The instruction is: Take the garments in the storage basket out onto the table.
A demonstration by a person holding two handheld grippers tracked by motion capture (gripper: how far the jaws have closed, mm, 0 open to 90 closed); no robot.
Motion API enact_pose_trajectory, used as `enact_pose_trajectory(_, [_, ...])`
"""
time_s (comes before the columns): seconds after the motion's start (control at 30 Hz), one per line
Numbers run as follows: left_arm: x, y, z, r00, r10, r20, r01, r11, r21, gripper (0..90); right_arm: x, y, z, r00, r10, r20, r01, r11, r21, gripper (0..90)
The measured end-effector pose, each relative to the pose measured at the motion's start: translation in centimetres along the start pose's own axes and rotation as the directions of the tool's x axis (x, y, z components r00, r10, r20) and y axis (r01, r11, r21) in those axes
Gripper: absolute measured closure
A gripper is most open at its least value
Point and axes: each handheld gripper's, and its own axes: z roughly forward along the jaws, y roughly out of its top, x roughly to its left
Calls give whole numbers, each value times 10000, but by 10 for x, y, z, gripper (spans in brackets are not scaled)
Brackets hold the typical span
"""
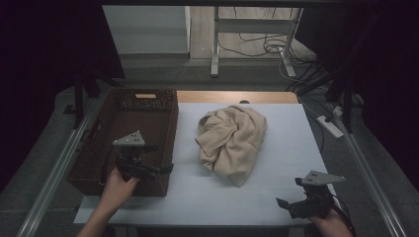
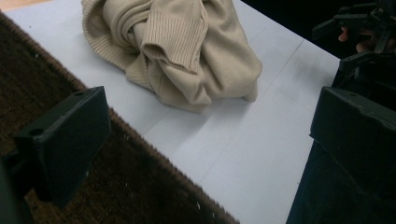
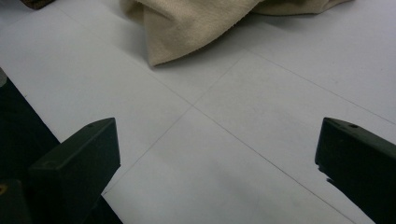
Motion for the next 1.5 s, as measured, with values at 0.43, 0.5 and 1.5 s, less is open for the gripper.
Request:
enact_pose_trajectory(0.43, [-5, -27, -20, 9991, -348, -234, 344, 9992, -188, 0, 1, 0, 0, 10000, -34, 21, 34, 10000, 17, 3])
enact_pose_trajectory(0.5, [-6, -31, -23, 9989, -394, -270, 388, 9990, -211, 0, 1, 0, 0, 10000, -50, 22, 50, 10000, 25, 3])
enact_pose_trajectory(1.5, [-27, -94, -74, 9842, -1253, -1249, 1142, 9891, -924, 0, 1, 0, 0, 10000, -46, 49, 46, 10000, -47, 2])
